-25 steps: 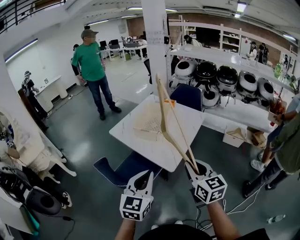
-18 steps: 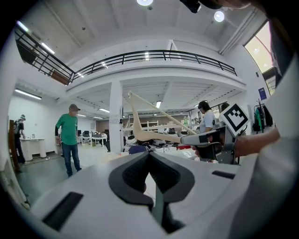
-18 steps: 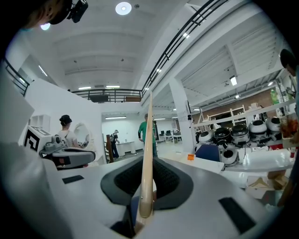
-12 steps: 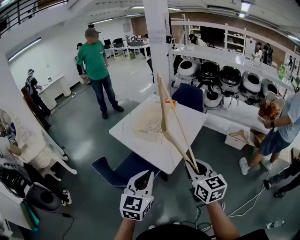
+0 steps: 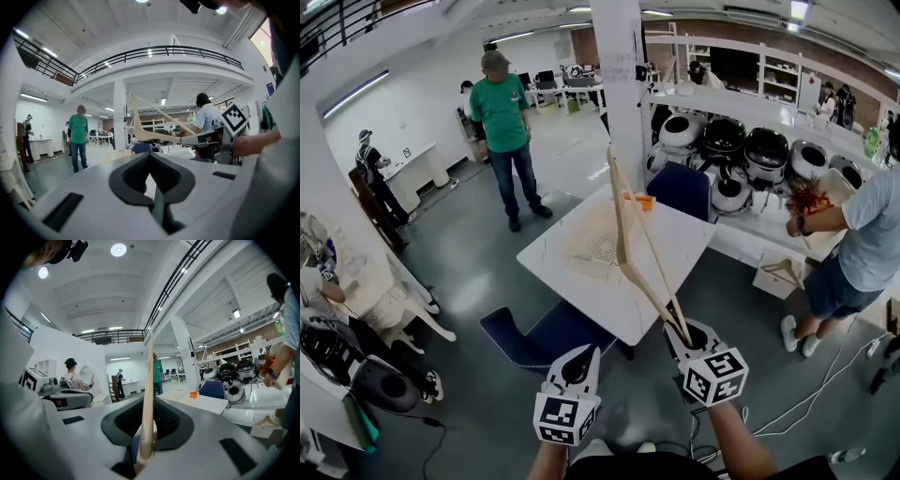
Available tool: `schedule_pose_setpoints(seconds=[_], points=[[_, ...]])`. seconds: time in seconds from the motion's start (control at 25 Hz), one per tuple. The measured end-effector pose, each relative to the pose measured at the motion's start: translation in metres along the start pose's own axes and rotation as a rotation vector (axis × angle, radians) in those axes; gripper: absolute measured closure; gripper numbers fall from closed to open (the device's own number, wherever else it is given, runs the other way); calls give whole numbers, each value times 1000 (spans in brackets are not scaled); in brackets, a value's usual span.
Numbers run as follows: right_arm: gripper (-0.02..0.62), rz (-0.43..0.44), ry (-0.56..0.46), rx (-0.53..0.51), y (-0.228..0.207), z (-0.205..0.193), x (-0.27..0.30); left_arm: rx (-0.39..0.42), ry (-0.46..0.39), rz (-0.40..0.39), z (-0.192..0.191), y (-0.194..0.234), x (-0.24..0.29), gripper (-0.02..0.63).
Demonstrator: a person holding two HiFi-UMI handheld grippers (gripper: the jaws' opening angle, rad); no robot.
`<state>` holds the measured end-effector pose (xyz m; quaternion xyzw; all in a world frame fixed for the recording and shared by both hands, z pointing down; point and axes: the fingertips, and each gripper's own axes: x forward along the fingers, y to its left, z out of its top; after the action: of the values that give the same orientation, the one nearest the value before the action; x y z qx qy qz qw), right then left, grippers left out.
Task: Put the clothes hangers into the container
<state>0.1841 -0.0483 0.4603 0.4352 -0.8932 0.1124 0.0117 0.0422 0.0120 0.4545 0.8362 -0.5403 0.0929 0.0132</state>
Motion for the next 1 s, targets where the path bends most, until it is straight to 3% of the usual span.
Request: schedule_pose_setpoints(seconds=[0.44, 1.0], points=[[532, 33, 5, 0, 0, 0, 10, -5, 13, 22, -5, 0, 3, 601], [532, 2, -5, -20, -4, 11, 47, -3, -22, -6, 3, 36, 29, 601]])
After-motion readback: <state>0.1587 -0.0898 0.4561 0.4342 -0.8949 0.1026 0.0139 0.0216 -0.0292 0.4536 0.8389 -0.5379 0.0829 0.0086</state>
